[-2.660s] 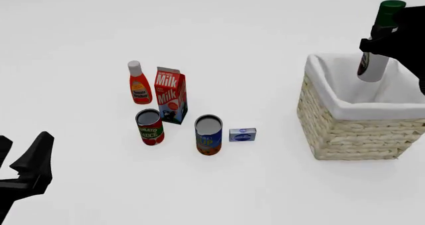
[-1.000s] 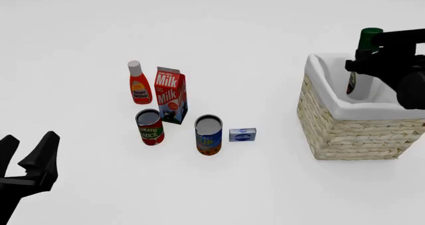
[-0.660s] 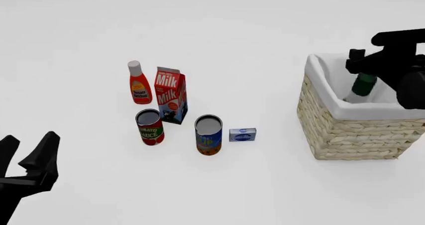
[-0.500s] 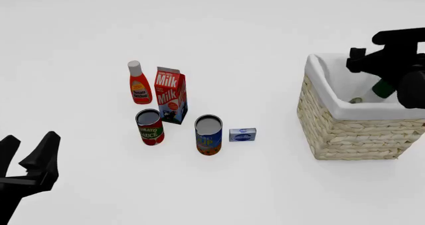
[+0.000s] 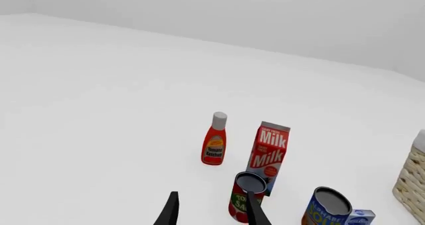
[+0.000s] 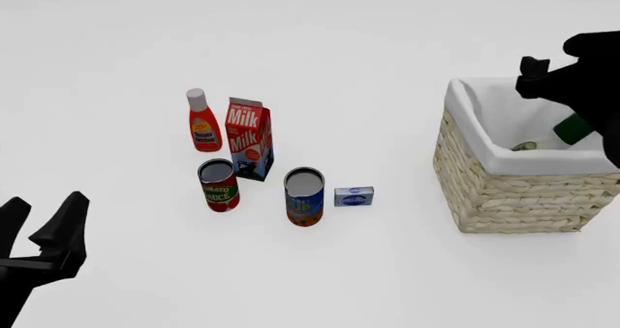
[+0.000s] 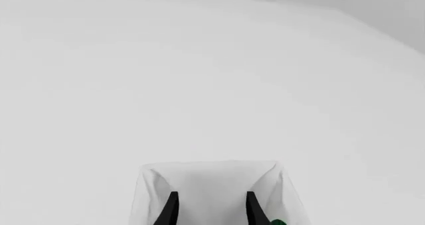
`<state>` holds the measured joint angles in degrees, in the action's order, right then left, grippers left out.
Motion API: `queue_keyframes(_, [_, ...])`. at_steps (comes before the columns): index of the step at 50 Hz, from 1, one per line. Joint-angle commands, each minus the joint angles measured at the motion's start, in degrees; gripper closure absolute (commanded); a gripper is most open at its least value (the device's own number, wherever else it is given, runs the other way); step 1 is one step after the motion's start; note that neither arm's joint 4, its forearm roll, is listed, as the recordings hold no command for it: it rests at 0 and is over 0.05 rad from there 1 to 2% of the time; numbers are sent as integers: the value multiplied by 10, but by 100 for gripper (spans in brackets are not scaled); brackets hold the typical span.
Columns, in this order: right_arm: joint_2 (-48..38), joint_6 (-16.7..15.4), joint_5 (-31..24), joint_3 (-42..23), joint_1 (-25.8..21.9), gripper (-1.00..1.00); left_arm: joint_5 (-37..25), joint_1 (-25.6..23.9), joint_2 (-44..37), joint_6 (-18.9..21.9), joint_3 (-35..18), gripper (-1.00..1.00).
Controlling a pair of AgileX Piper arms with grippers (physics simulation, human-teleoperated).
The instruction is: Pick the salad dressing and place it in the basket.
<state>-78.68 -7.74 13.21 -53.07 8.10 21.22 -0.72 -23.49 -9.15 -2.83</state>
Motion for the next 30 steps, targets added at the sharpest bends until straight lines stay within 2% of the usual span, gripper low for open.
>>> queue_keyframes(1, [114,29,-21,60,-13,-100,-9,0,8,1,-3,-100])
queue_keyframes(5, [166,39,-34,90,-16,-100,-9,-1,9,1,-1,-100])
queue_keyframes(16, [312,38,-64,176,-26,-100,-21,0,22,0,-2,-100])
queue_keyframes(23, [434,65,-86,250,-42,-100,-20,-4,22,0,-5,-100])
queue_keyframes(26, [482,43,-86,284,-43,-100,-24,-9,26,1,-8,-100])
queue_keyframes(30, [514,67,-93,310,-44,-100,-26,-10,31,2,-6,-100])
